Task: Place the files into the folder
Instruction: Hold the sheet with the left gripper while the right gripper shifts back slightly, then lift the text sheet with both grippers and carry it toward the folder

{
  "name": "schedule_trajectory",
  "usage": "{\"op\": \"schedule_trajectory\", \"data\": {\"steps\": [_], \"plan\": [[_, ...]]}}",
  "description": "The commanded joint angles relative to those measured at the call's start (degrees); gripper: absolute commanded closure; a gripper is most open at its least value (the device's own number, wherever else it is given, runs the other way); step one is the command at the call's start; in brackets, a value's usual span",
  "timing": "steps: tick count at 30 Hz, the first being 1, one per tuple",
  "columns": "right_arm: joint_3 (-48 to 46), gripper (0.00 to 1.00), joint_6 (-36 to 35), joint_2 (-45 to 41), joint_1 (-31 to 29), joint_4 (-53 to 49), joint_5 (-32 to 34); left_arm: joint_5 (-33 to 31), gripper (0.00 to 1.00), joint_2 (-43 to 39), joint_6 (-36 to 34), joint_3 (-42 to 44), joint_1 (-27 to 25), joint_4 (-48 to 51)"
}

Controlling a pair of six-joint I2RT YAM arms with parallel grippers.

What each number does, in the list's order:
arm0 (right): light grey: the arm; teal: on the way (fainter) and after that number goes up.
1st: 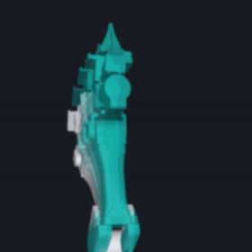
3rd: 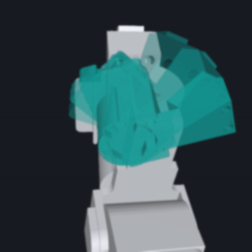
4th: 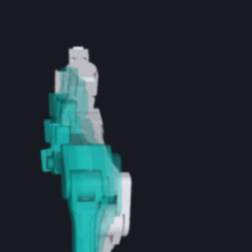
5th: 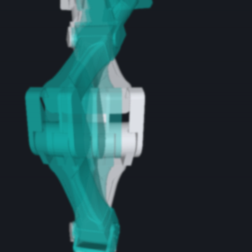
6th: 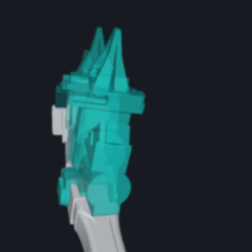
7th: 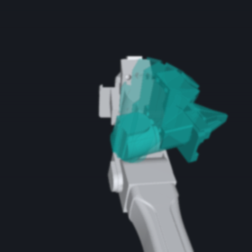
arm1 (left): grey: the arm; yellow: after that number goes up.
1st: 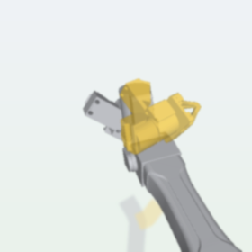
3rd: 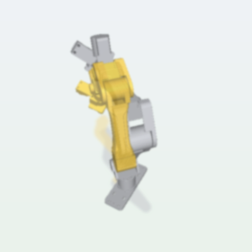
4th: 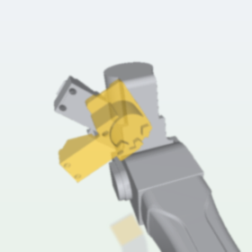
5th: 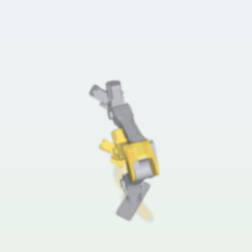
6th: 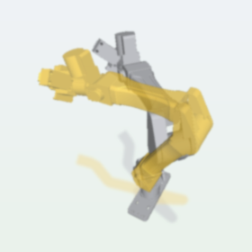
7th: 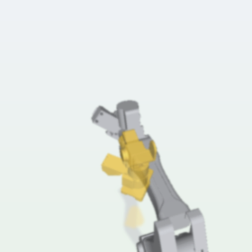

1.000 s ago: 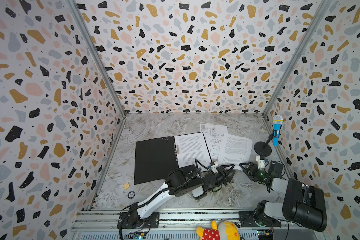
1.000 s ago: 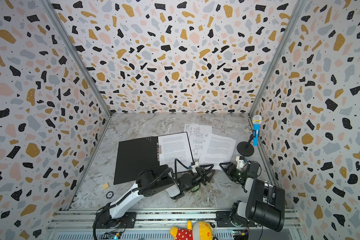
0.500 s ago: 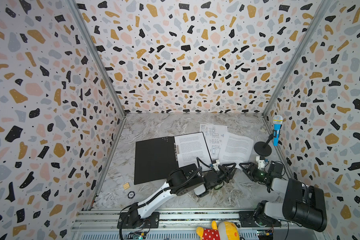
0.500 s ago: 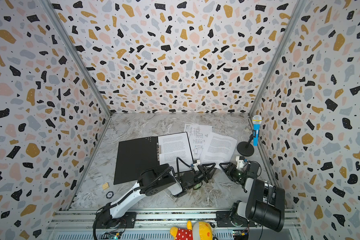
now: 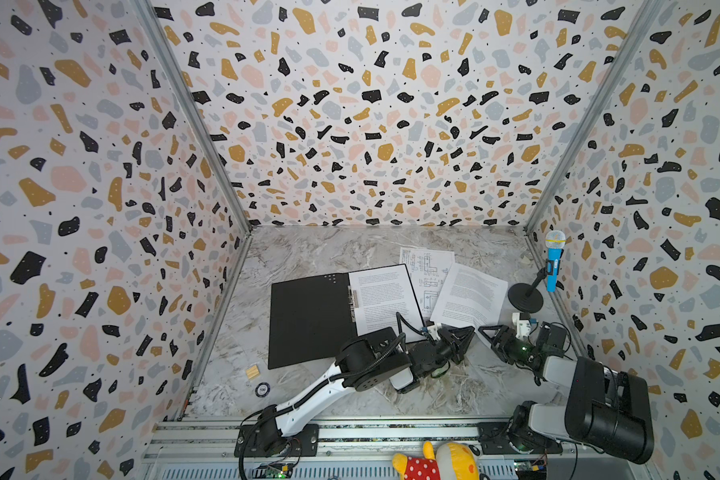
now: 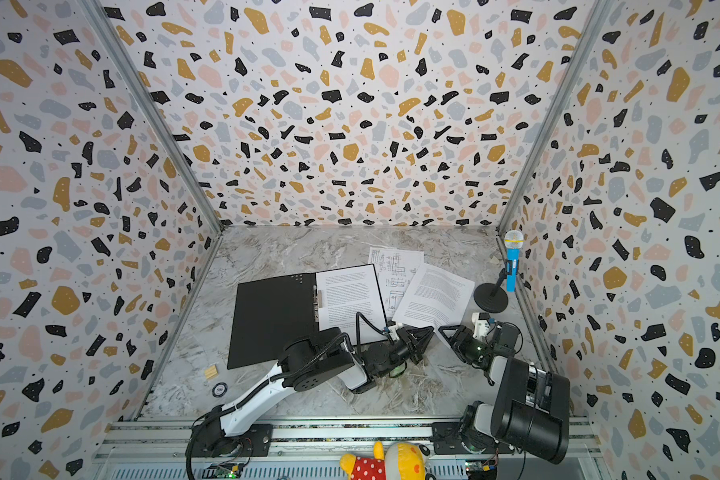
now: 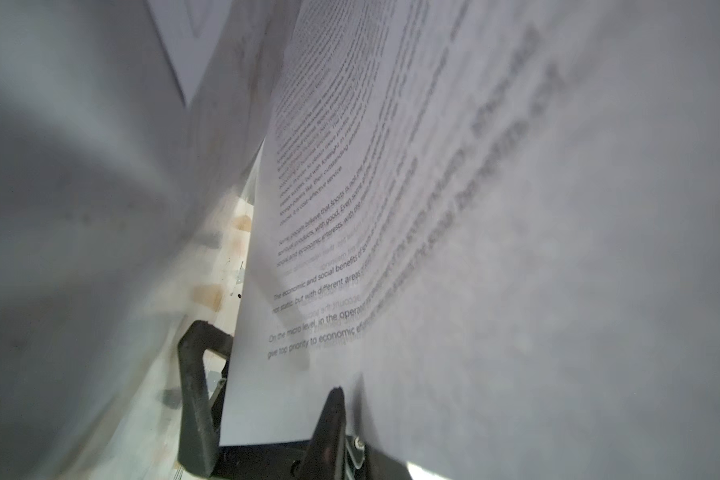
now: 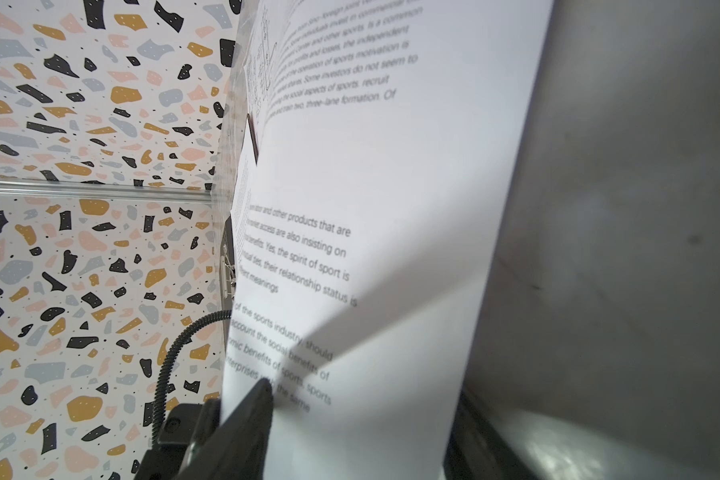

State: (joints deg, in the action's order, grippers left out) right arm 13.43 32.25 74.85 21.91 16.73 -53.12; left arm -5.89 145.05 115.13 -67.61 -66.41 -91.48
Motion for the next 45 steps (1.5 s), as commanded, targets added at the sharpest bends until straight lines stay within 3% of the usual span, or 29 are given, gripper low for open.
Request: {"op": "schedule_trajectory", "data": {"steps": [1, 5, 7, 14, 19, 37, 43, 45], "plan": [[-0.29, 0.37, -1.05, -0.14, 0.26, -0.32, -0.11, 0.5, 0.89, 7.17, 3.63, 1.84, 0.46, 10.54], [-0.26, 0.35, -0.62, -0.65, 0.32, -0.44, -0.14, 0.79, 0.96, 7.52, 3.71, 1.89, 0.49, 10.28], [-0.31, 0.29, -0.37, -1.65, 0.5, -0.86, 0.21, 0.88, 1.0, 7.31, 3.7, 2.3, 0.49, 10.13], [-1.94, 0.11, 2.3, -5.41, 3.57, 0.69, -1.72, 1.27, 1.0, 6.48, 3.87, 3.42, 0.67, 8.88], [-2.0, 0.12, 4.14, -4.02, 5.68, 4.53, -3.95, 2.18, 1.0, 4.22, 2.77, 5.4, 0.67, 9.04], [3.24, 0.44, 7.75, 7.88, 5.77, 18.6, -5.13, 6.18, 1.0, 0.53, 0.98, 12.52, 0.23, 4.76], [4.43, 0.73, 6.51, 7.96, 4.97, 16.63, -3.7, 7.12, 1.0, 1.55, 1.59, 11.32, 0.23, 3.68], [5.31, 0.84, 6.07, 7.64, 4.14, 15.21, -3.23, 7.33, 0.95, 1.68, 1.63, 11.06, 0.23, 3.47]]}}
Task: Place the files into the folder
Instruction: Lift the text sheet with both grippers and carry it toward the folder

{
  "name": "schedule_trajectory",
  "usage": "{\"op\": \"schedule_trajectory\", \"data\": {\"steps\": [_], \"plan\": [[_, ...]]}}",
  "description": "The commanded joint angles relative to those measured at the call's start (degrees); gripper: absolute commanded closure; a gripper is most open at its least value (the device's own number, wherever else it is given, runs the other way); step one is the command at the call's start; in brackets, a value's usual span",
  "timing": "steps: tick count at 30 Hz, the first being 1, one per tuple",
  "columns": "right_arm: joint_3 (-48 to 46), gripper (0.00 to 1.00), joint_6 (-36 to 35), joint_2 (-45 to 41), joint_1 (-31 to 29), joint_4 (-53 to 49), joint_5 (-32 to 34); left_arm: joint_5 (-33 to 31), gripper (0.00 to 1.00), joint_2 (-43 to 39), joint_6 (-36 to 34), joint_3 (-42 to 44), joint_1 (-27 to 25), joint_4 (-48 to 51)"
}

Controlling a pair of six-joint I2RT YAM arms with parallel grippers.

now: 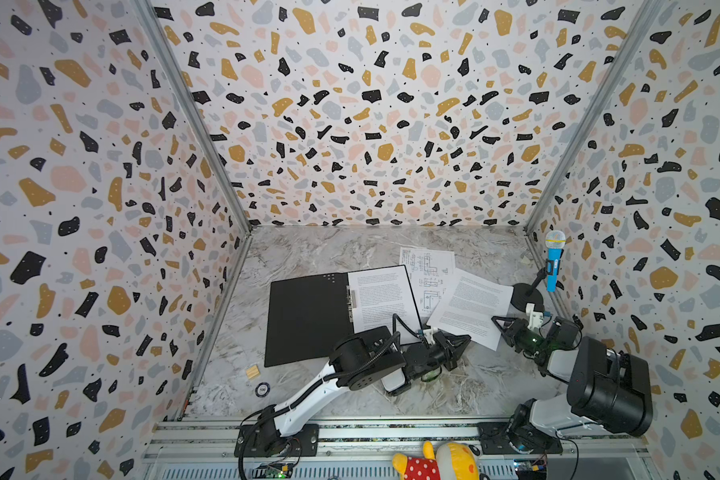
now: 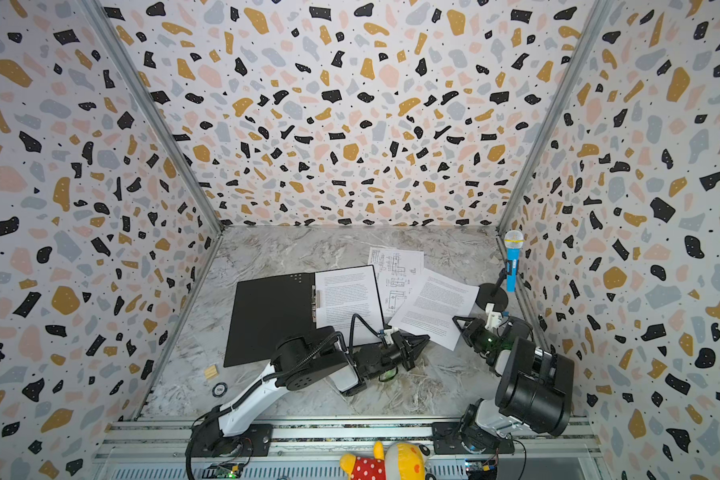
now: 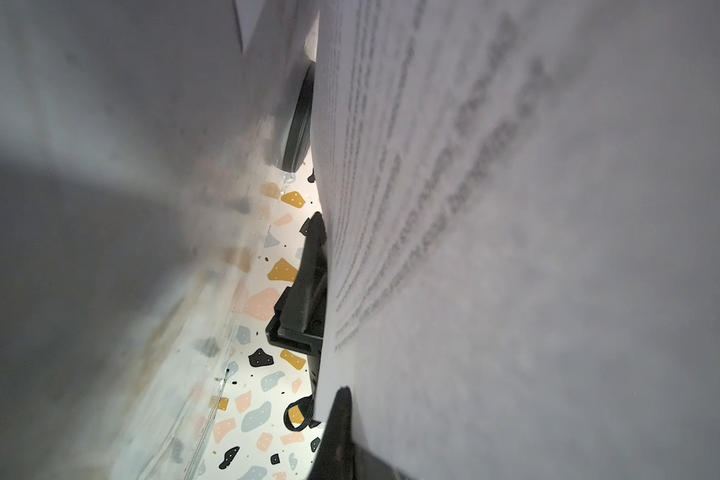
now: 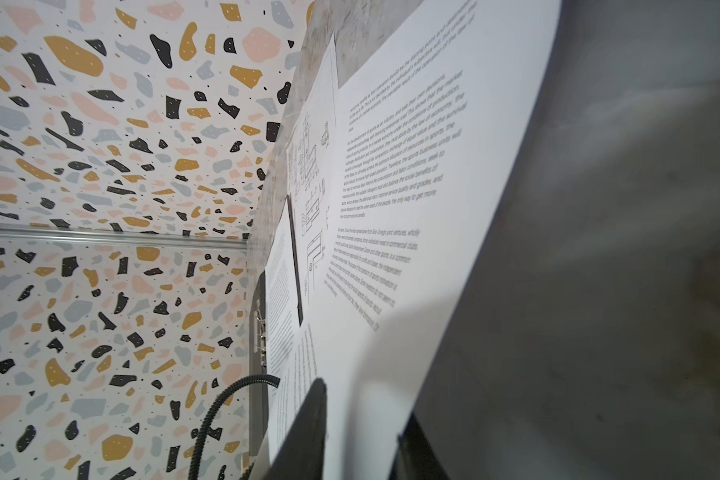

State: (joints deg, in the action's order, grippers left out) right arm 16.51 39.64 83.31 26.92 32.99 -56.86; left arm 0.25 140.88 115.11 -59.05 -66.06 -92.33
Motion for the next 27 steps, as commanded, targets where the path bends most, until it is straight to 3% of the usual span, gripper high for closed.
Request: {"op": "schedule_trajectory", "data": {"steps": [1, 4, 7, 8, 10, 15, 21, 27], "plan": [[2.56, 0.89, -1.15, -1.16, -1.29, -1.23, 0.67, 1.51, 0.91, 5.98, 1.71, 2.23, -0.12, 4.23], [4.16, 1.0, -1.27, -2.89, -3.06, -3.15, 1.57, 2.45, 0.66, 5.95, 1.31, 1.11, -0.12, 3.3], [6.21, 1.0, -0.81, -5.37, -5.43, -5.45, 2.66, 4.16, 0.46, 5.0, 0.45, 0.2, -0.12, 2.54], [7.17, 1.0, -0.56, -6.6, -6.41, -6.28, 3.15, 4.92, 0.29, 4.4, 0.04, 0.01, -0.03, 2.38], [9.18, 1.0, -0.18, -8.72, -8.62, -7.96, 4.3, 6.1, 0.15, 2.83, -1.51, 0.07, 0.21, 2.3], [17.0, 1.0, 0.0, -11.84, -13.44, -13.08, 6.7, 8.57, 0.0, -2.86, -6.14, 1.5, 0.79, 4.76], [28.5, 1.0, -0.6, -9.23, -21.2, -17.8, 9.25, 11.18, 0.0, -10.46, -12.72, 5.13, 1.5, 6.86], [38.92, 1.0, -1.29, -1.91, -30.75, -19.89, 11.38, 12.73, 0.0, -19.98, -19.09, 15.21, 4.07, 4.34]]}}
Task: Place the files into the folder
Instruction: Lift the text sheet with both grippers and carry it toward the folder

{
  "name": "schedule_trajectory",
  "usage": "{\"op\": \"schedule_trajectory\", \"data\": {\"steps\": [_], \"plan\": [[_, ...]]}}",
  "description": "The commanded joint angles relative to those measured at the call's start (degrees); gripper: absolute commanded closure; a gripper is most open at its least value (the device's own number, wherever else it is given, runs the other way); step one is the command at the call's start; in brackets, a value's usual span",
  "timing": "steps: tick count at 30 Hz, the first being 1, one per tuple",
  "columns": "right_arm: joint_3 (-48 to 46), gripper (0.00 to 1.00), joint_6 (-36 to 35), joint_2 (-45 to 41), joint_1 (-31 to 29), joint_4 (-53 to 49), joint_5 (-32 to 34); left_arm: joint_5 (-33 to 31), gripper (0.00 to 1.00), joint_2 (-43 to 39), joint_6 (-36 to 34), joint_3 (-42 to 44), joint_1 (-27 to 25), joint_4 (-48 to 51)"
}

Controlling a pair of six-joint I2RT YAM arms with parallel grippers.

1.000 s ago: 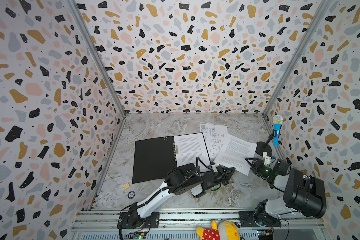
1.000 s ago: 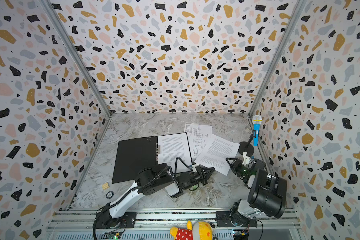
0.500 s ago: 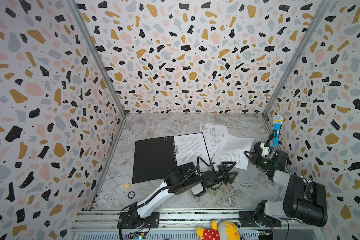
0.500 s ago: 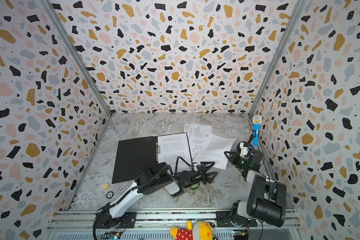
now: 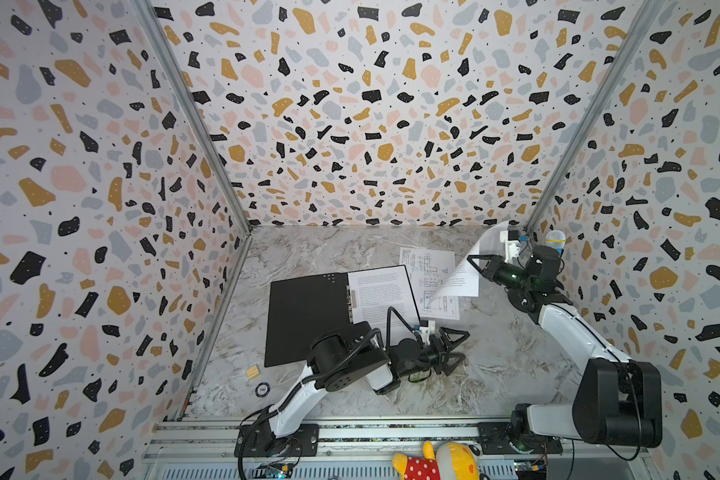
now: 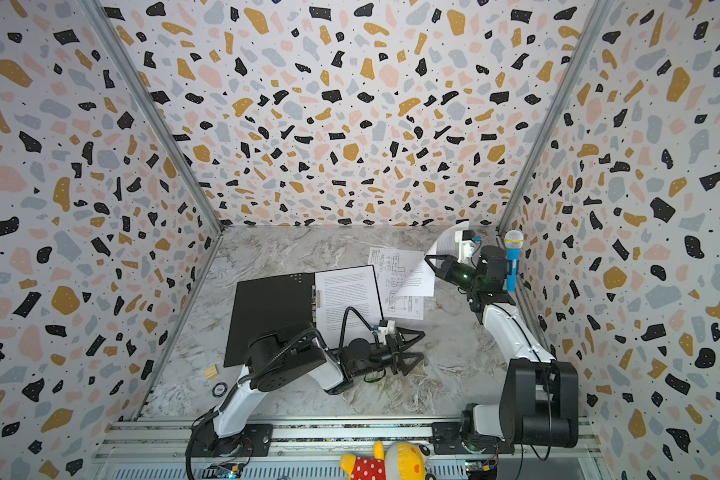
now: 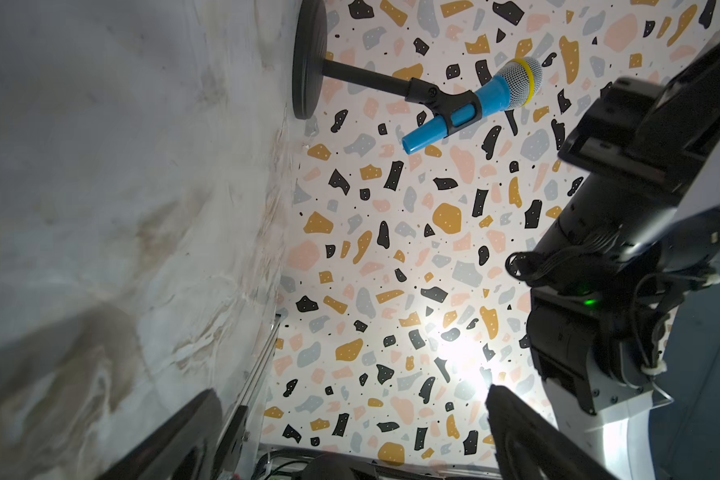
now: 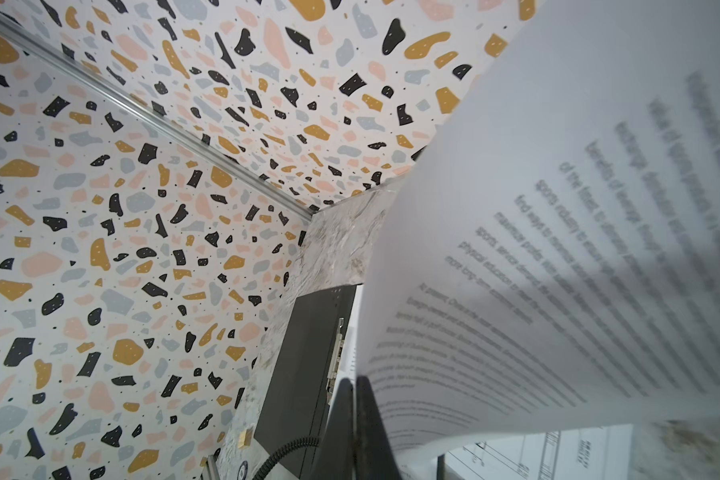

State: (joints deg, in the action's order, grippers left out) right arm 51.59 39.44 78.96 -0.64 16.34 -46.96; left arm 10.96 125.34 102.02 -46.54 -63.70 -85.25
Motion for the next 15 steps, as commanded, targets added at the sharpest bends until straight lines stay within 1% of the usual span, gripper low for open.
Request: {"op": "schedule_trajectory", "data": {"steps": [1, 3, 5, 8, 12, 15], "plan": [[6.23, 1.0, -1.48, 4.19, -4.95, -4.09, 1.52, 3.19, 0.0, -6.18, -7.19, 3.96, 2.41, -2.64], [11.02, 1.0, -2.53, 7.52, -8.01, -5.88, 1.41, 4.86, 0.0, -9.63, -9.65, 6.8, 3.69, -2.62], [16.45, 1.0, -3.96, 10.48, -10.74, -8.47, 1.36, 4.56, 0.0, -13.89, -11.77, 10.62, 5.54, -1.95], [22.02, 1.0, -5.29, 13.01, -13.26, -10.6, 0.66, 4.22, 0.0, -20.21, -16.2, 14.69, 8.85, 2.46], [23.16, 1.0, -6.4, 13.18, -13.86, -10.82, -0.69, 3.79, 0.0, -27.6, -19.96, 19.28, 13.36, 7.78], [19.33, 1.0, -7.14, 12.47, -13.77, -9.34, -0.72, 3.7, 0.0, -33.43, -23.07, 22.6, 17.52, 13.5]]}}
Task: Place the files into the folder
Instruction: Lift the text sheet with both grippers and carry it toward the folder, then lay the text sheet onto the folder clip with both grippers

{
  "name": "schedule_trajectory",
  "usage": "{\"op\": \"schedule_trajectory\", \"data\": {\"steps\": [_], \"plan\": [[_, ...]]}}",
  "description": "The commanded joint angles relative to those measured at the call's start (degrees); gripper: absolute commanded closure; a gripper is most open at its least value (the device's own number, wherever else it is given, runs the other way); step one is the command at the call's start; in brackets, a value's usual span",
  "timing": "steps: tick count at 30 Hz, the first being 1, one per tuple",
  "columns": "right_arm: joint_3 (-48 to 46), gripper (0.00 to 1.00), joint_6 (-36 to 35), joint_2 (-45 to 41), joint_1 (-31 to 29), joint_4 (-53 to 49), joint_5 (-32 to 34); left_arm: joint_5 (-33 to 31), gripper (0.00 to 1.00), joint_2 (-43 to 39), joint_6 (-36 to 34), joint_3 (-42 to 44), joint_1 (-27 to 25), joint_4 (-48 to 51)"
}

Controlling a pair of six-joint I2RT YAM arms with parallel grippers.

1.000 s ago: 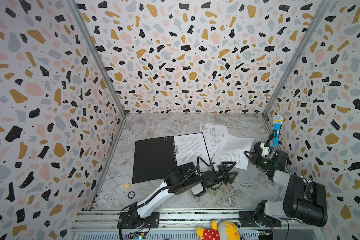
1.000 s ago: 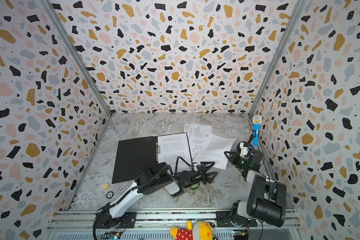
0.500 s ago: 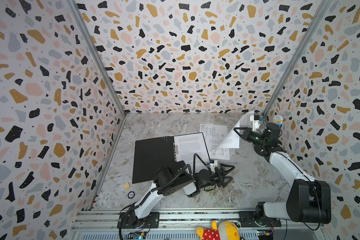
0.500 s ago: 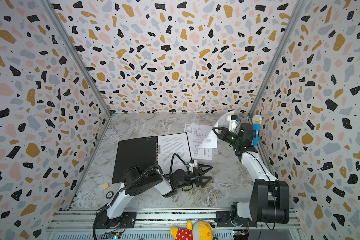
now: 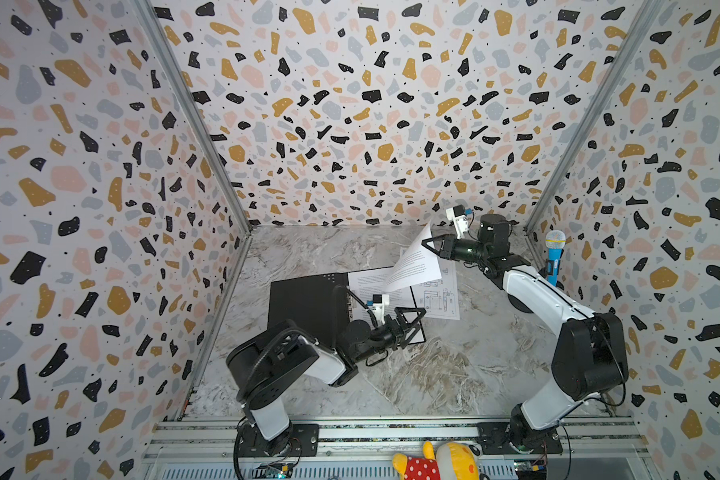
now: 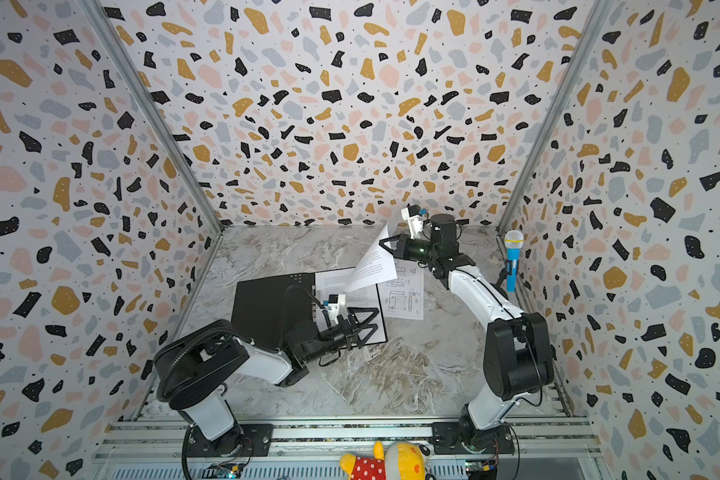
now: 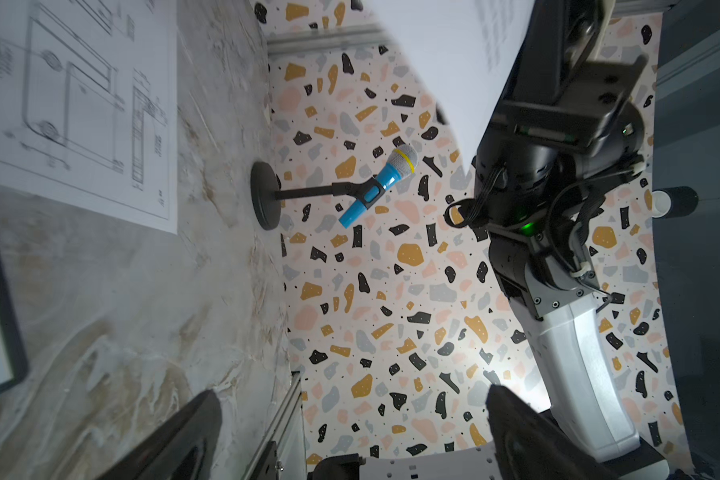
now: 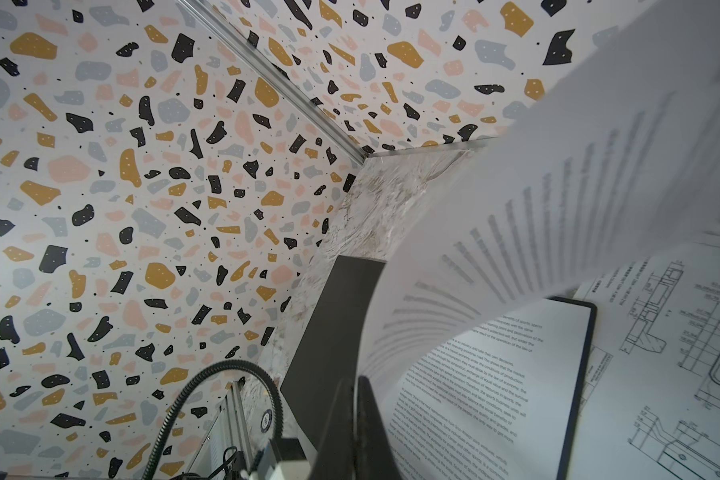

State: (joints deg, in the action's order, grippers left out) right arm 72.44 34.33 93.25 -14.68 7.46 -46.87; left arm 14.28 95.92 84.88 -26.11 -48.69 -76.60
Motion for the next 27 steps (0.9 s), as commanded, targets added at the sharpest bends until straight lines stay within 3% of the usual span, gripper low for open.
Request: {"op": "schedule_trajectory", "data": {"steps": [1, 10, 19, 27], "plan": [[-3.41, 1.0, -2.19, -1.78, 0.26, 0.49, -1.26, 0.16, 0.0, -6.27, -7.33, 3.36, 4.3, 7.47], [-19.44, 1.0, -5.75, 1.52, -0.28, 5.63, -4.04, -0.71, 0.01, -22.9, -17.88, 8.59, 19.99, 31.28], [-23.01, 1.0, -7.76, 5.75, -1.23, 5.93, -1.79, 3.65, 0.0, -22.78, -21.4, 8.97, 27.86, 34.69], [-22.99, 1.0, -2.56, 7.87, -3.43, 9.71, 1.25, 4.44, 0.01, -22.45, -24.44, 9.1, 30.32, 36.64]]}}
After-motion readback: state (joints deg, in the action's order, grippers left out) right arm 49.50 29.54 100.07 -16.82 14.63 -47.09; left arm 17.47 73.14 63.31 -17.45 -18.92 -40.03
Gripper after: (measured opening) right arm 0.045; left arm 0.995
